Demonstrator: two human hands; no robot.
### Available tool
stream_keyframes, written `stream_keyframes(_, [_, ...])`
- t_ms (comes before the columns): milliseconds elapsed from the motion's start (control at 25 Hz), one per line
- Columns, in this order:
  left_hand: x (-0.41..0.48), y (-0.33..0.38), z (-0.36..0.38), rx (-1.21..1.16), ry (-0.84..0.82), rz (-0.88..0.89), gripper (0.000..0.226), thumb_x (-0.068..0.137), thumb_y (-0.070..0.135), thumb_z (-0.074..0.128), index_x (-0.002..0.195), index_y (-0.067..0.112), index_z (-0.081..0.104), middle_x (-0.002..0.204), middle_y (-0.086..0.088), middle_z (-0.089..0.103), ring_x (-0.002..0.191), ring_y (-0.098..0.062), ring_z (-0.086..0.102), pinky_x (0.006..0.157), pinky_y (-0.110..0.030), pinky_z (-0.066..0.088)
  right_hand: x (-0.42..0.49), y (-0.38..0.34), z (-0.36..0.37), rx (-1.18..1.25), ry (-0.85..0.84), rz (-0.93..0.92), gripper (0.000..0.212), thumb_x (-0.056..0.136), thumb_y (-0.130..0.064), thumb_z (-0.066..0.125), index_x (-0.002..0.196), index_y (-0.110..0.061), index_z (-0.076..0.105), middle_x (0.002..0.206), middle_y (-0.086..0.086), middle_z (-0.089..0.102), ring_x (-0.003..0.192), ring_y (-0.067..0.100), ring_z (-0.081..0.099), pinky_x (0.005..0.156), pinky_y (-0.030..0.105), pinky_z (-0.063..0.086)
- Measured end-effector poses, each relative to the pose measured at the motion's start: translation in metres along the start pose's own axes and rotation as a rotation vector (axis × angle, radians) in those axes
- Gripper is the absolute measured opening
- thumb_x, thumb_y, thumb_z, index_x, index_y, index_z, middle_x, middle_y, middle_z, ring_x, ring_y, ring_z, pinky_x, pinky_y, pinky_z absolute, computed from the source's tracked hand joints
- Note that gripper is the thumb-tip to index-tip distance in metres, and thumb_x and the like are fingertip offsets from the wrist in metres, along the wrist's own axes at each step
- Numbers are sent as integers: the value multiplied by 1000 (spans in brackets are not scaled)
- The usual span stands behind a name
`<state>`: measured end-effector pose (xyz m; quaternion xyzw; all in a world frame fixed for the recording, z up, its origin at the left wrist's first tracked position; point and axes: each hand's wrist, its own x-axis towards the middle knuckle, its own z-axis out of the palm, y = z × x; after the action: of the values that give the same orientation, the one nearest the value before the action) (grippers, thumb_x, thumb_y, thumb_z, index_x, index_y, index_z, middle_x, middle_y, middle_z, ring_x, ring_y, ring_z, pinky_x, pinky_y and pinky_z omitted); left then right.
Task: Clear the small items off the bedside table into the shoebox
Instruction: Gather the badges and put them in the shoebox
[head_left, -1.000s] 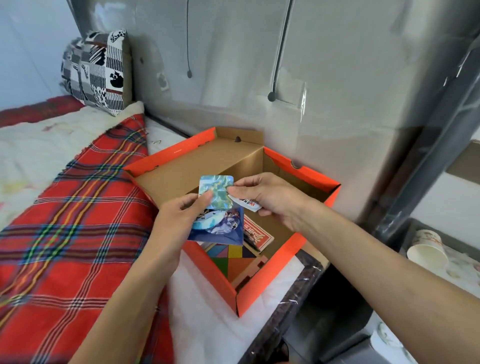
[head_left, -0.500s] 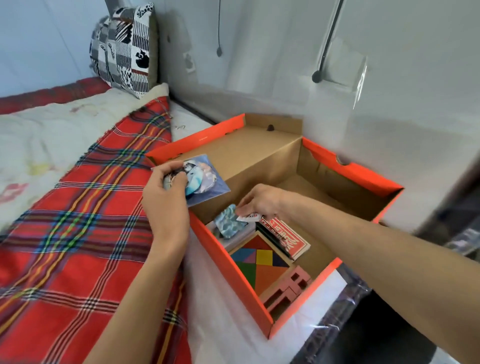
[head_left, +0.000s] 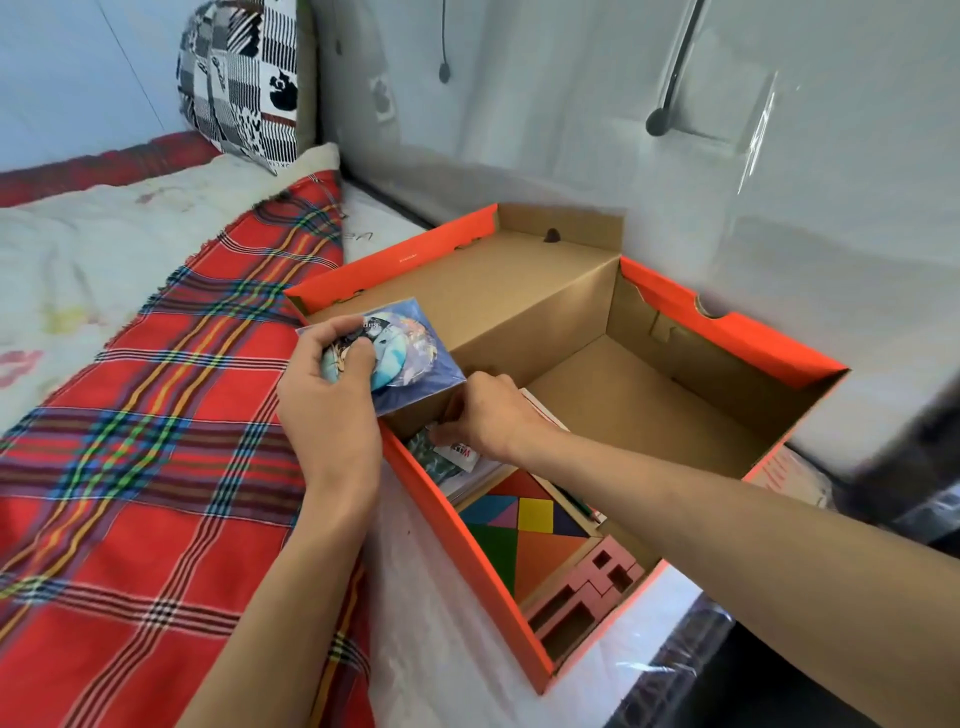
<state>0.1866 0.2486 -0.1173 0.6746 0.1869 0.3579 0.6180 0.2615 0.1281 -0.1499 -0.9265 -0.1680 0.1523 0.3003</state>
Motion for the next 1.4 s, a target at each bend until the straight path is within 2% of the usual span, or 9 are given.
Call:
stream_keyframes(160, [1,0,-1,-13,-4,-14,19,90,12,61,100,24,71,104,4,70,100,-11,67,89,-38,56,-2,0,-5,40,14,30,29,83,-32,76,74,-10,61,70,1,55,60,14,52,43,19,32])
stream_keyframes(280, [2,-1,-1,-20,-13,-18,19,90,13,61,100,25,71,104,4,70,99,-10,67,88,-37,56,-5,5,-19,201,-84,141,24,91,-21,67,105,-1,66,89,9,63,61,15,56,49,19,46])
stream_keyframes(400, [1,-1,-1,-27,-15,-22,19,90,13,61,98,26,71,103,5,71,98,-9,67,86,-35,57,-9,17,-36,383,-133,237,40,91,4,57,130,8,50,110,23,58,73,20,55,58,23,50])
stream_keyframes(560, [1,1,0,-32,-20,-34,19,91,11,61,99,25,71,105,4,71,101,-11,67,88,-40,57,-13,19,-46,134,-125,207,33,82,-7,75,111,6,64,104,16,68,86,24,63,62,27,50])
stream_keyframes(720, [-1,2,0,-15,-25,-32,19,92,11,60,102,22,71,107,2,70,102,-12,67,90,-43,56,-11,17,-40,93,-33,189,25,76,-20,83,75,-7,62,84,11,71,71,21,70,60,26,53])
stream_keyframes(880, [-1,4,0,-13,-27,-21,19,92,10,60,100,24,71,102,6,70,100,-10,67,88,-39,57,-11,10,-35,-53,-11,193,35,70,-33,86,85,-6,69,81,11,73,84,28,71,85,40,57])
stream_keyframes(1040, [-1,6,0,-24,-36,-7,23,91,8,59,94,29,69,95,15,68,92,0,66,83,-32,57,-9,10,-32,-16,5,159,31,80,-27,80,91,-1,67,94,19,71,92,35,69,85,44,57])
stream_keyframes(1240, [-1,6,-1,-21,-57,5,24,91,9,59,95,30,69,97,15,68,95,-3,66,84,-34,57,-12,9,-26,23,-20,133,21,82,-17,78,83,1,68,72,17,72,59,22,71,65,33,61])
stream_keyframes(1400, [-2,5,-2,5,-70,26,21,92,9,59,101,24,69,102,12,68,102,-8,65,89,-41,56,-13,4,-22,34,-45,136,26,79,-22,81,80,-1,66,71,15,73,62,23,71,69,37,61])
